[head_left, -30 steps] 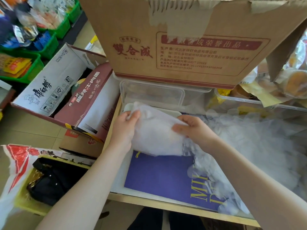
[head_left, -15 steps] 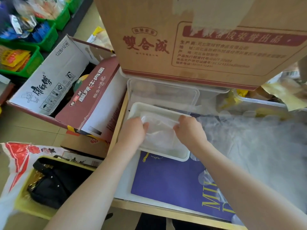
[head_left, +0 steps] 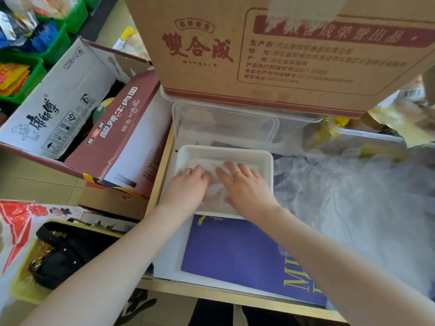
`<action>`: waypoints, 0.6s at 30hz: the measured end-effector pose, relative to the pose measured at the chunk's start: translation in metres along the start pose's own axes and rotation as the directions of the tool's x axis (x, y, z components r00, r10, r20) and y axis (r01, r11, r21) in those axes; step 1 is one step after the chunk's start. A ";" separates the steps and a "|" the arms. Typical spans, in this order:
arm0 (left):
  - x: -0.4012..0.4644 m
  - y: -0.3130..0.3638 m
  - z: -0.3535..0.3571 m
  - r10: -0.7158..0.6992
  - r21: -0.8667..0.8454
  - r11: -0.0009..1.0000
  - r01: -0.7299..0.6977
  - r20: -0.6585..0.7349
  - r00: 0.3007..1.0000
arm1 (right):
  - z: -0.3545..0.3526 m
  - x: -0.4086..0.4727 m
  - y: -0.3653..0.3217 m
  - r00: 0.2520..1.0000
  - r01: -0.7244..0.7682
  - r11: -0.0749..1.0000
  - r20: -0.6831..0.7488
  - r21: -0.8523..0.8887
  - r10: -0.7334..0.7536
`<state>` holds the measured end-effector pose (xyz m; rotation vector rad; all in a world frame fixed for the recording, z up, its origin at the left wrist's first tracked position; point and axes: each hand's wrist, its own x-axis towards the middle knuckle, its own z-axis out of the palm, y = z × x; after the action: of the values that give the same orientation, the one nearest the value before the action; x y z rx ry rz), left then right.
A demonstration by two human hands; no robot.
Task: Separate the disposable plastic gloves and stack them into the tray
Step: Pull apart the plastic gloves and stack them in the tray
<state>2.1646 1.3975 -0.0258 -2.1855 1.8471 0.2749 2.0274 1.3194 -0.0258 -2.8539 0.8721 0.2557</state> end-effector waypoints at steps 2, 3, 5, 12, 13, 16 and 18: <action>-0.001 0.000 -0.007 -0.017 0.061 0.998 0.019 -0.027 0.999 | 0.003 0.003 0.002 0.976 0.063 0.996 0.203 0.063 -0.075; 0.000 0.001 -0.007 -0.035 0.075 0.996 0.036 -0.025 0.999 | 0.003 0.005 0.004 0.958 0.062 0.997 0.276 0.047 -0.073; 0.002 0.003 0.002 -0.029 0.038 0.999 0.027 0.057 0.998 | 0.001 0.005 0.007 0.950 0.069 0.998 0.305 -0.014 -0.061; 0.003 0.004 -0.003 -0.036 0.148 0.989 0.022 0.091 0.995 | -0.010 -0.021 0.048 0.985 0.172 0.952 0.043 -0.254 -0.166; 0.000 0.007 -0.007 -0.030 0.133 0.991 0.019 0.082 0.996 | -0.010 -0.030 0.056 0.987 0.146 0.979 -0.051 -0.146 -0.154; -0.010 0.018 -0.027 0.053 0.021 0.998 -0.052 -0.099 0.994 | -0.007 -0.068 0.076 0.965 -0.027 0.968 -0.247 0.249 0.090; -0.015 0.034 -0.027 0.136 -0.054 0.986 -0.160 -0.309 0.941 | 0.006 -0.099 0.094 0.912 -0.204 0.905 -0.262 0.373 0.314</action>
<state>2.1281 1.3981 0.0016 -2.2472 2.2056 0.0387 1.8931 1.2963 -0.0196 -2.4842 1.2292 -0.3124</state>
